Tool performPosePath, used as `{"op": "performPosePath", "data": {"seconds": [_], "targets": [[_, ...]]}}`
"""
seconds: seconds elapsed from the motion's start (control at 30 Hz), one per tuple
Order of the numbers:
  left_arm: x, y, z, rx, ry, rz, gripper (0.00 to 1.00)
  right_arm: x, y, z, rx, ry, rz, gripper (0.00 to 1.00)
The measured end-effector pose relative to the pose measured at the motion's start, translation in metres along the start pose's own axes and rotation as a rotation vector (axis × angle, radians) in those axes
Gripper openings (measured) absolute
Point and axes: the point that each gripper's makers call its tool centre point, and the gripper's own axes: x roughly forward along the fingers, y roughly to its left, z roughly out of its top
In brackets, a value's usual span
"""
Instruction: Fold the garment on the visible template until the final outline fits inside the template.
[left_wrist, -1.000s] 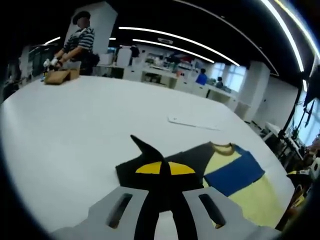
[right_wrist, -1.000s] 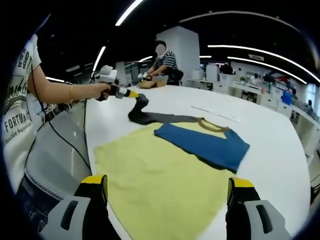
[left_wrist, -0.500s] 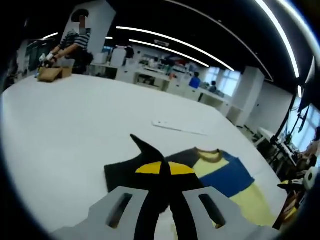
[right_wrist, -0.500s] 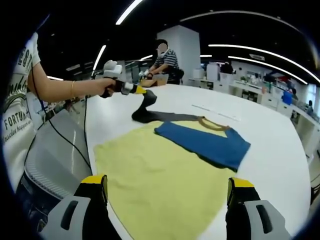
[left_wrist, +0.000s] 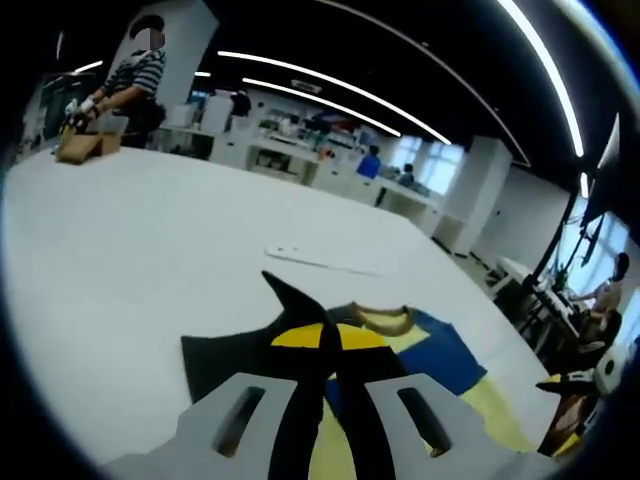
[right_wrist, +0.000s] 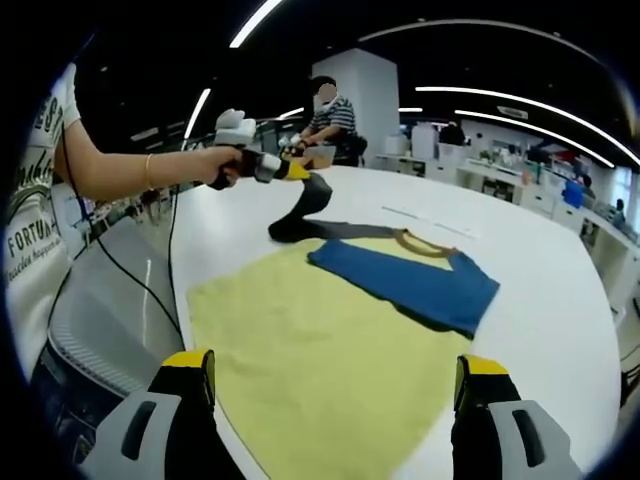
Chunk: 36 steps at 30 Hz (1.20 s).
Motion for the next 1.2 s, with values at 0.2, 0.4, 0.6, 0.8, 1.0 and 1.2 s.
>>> {"op": "performPosePath", "data": {"seconds": [0.2,0.4,0.6,0.8,1.0,1.2], "targets": [[0.01,-0.02,0.0,-0.003,-0.003,-0.031,0.0,-0.001,0.0,-0.001,0.001,0.0,-0.003,0.99],[0.019,-0.041,-0.004,0.017,0.006,-0.071,0.0,-0.001,0.0,-0.002,0.003,0.001,-0.001,0.99],[0.028,-0.059,-0.001,0.02,-0.005,-0.106,0.0,0.0,-0.001,-0.005,0.008,0.006,0.001,0.99],[0.039,-0.081,0.0,0.021,-0.014,-0.145,0.0,0.0,-0.004,-0.009,0.009,0.016,-0.002,0.99],[0.049,-0.105,-0.009,0.032,-0.001,-0.186,0.0,0.001,-0.005,-0.011,0.001,0.031,0.004,0.99],[0.056,-0.124,-0.017,0.08,0.002,-0.228,0.0,0.0,-0.01,-0.008,0.013,0.017,-0.004,0.99]]}}
